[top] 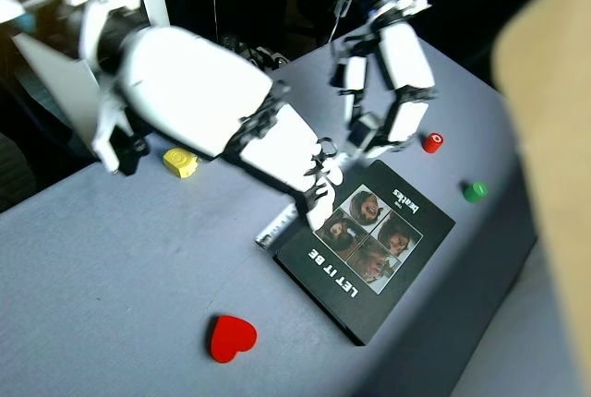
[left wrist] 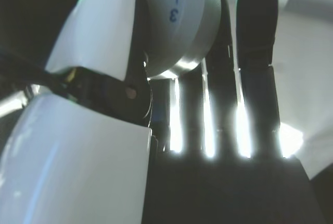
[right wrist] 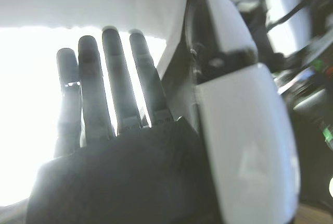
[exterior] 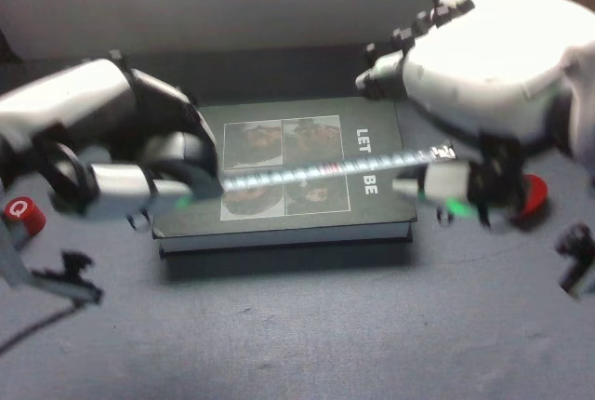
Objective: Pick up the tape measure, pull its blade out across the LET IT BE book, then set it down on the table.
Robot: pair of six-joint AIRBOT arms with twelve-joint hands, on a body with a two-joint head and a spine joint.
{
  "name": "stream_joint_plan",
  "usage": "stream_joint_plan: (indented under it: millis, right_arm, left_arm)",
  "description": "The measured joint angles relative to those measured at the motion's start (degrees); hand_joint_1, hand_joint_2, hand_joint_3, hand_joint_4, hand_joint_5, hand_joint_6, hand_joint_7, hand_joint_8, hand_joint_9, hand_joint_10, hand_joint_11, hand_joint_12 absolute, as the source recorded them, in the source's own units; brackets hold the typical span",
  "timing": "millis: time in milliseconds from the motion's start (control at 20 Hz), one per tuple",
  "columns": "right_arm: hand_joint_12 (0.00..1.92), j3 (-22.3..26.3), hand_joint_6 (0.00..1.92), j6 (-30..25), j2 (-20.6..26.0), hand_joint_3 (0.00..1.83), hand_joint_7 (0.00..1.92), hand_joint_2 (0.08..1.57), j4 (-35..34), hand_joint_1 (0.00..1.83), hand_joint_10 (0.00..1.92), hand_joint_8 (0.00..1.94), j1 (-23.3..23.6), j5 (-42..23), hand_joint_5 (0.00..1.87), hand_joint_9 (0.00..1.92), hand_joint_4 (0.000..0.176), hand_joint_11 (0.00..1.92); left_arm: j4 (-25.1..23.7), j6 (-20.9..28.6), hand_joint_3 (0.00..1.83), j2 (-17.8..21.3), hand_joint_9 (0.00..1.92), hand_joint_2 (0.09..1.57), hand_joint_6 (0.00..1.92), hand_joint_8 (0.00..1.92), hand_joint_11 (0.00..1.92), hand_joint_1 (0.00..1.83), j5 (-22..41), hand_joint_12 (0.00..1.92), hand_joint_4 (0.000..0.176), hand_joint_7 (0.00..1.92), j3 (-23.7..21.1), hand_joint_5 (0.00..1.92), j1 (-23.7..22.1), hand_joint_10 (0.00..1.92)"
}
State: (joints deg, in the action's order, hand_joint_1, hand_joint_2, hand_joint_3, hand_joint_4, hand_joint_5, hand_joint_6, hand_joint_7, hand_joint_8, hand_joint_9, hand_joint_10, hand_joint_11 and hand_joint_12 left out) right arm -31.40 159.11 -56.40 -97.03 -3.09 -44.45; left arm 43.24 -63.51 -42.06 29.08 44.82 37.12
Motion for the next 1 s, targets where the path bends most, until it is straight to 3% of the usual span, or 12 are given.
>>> stream_joint_plan:
  millis: [200,350,600,850,1000]
  right_arm:
    - [0.99,-5.8,0.01,4.4,-7.5,0.0,0.54,1.13,-4.5,0.91,0.03,0.01,4.2,-5.1,0.51,0.53,0.0,0.13]
    - [0.99,-8.8,0.02,5.3,-11.2,0.0,0.57,1.15,-7.6,0.96,0.03,0.01,6.1,-5.4,0.54,0.56,0.0,0.13]
    - [1.0,-11.3,0.02,6.5,-14.1,0.0,0.64,1.16,-11.1,0.97,0.03,0.01,6.4,-6.8,0.63,0.61,0.0,0.19]
    - [1.01,-16.4,0.02,5.9,-18.5,0.0,0.66,1.16,-11.1,0.97,0.03,0.01,5.3,-6.1,0.64,0.63,0.0,0.21]
    - [1.01,-18.4,0.02,5.4,-20.2,0.0,0.66,1.16,-11.0,0.97,0.03,0.01,4.3,-6.6,0.64,0.63,0.0,0.21]
  left_arm:
    - [-7.1,0.8,0.0,0.9,0.89,1.14,0.85,1.14,0.9,1.37,-8.7,1.18,0.0,0.86,5.0,0.95,-5.7,1.36]
    - [-9.2,0.9,0.0,0.9,0.9,1.14,0.87,1.12,0.9,1.37,-13.9,1.18,0.0,0.88,7.7,0.93,-8.5,1.35]
    - [-8.8,1.1,0.0,0.5,0.9,1.14,0.87,1.13,0.9,1.37,-15.8,1.18,0.0,0.88,11.1,0.92,-9.6,1.35]
    - [-7.4,1.2,0.0,0.0,0.9,1.14,0.87,1.14,0.89,1.37,-16.7,1.17,0.0,0.88,11.3,0.92,-9.9,1.35]
    - [-4.1,-1.3,0.0,0.0,0.9,1.14,0.87,1.14,0.89,1.37,-16.6,1.17,0.0,0.88,11.4,0.92,-9.9,1.35]
